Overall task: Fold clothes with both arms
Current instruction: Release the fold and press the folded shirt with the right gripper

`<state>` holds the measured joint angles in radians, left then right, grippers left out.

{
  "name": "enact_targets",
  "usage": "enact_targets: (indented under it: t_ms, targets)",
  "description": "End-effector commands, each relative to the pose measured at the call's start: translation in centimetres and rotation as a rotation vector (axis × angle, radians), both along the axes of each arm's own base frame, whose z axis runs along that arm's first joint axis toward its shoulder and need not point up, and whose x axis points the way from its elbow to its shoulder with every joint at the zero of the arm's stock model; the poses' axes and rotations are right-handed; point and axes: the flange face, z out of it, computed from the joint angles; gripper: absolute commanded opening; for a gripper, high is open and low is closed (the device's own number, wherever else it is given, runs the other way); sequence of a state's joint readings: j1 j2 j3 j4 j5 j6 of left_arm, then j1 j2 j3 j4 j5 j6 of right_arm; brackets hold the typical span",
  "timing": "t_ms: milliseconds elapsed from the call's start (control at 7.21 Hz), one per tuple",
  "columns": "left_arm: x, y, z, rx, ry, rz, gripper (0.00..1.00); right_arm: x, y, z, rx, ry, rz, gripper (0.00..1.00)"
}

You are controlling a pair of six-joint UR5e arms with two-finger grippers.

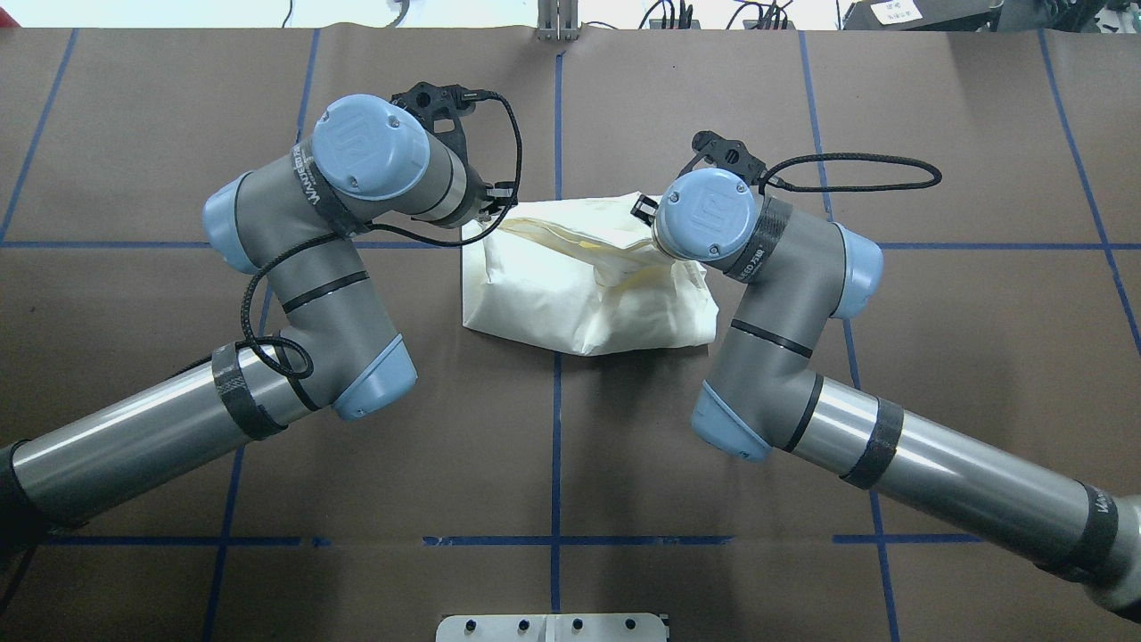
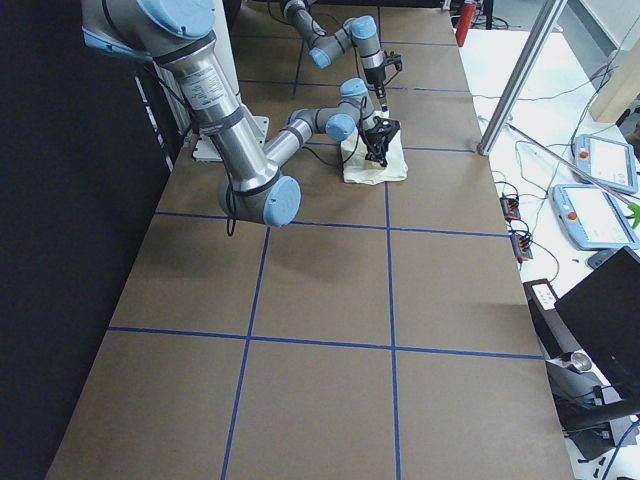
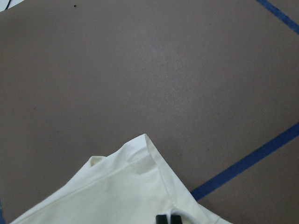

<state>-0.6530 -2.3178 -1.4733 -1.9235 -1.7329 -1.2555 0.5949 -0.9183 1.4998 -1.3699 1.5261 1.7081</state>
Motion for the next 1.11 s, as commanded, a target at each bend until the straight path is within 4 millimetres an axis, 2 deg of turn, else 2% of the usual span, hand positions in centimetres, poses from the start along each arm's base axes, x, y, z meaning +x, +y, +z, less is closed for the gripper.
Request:
enact_targets:
  t_ms: [0,139,277,416,555,693,832,971]
  targets:
    - [0.1,-0.1,0.2,-0.001,-0.005,-0.002,0.0,0.0,-0.5,0.7,-0.001,0.019,-0.004,0.0]
    - [-0.1,-0.3,0.2,0.0,-0.003,-0.005,0.0,0.4,-1.0,0.9,0.007,0.031,-0.013,0.31]
    - [-0.2,-0.3,0.3,0.015,0.002,-0.001,0.6,0.5,-1.4,0.9,0.041,0.059,-0.047,0.99]
    - [-0.9,-0.8,0.1,0.128,-0.009,0.047,1.0,2.1,-2.7,0.8,0.039,0.057,-0.051,1.0]
    - [-2.7,-1.8,1.0,0.178,0.005,0.045,1.0,3.9,-3.8,-0.2,0.03,0.019,-0.118,1.0]
    - [-3.6,-2.3,1.0,0.204,0.007,0.083,1.0,4.5,-3.6,-1.7,0.04,-0.012,-0.149,1.0]
    - [-4.2,-2.4,1.9,0.216,0.0,0.123,1.0,4.1,-3.0,-2.9,0.055,-0.026,-0.158,1.0]
    - [-4.4,-2.3,2.1,0.234,0.015,0.123,1.0,1.9,-0.9,-3.7,0.069,-0.032,-0.193,1.0]
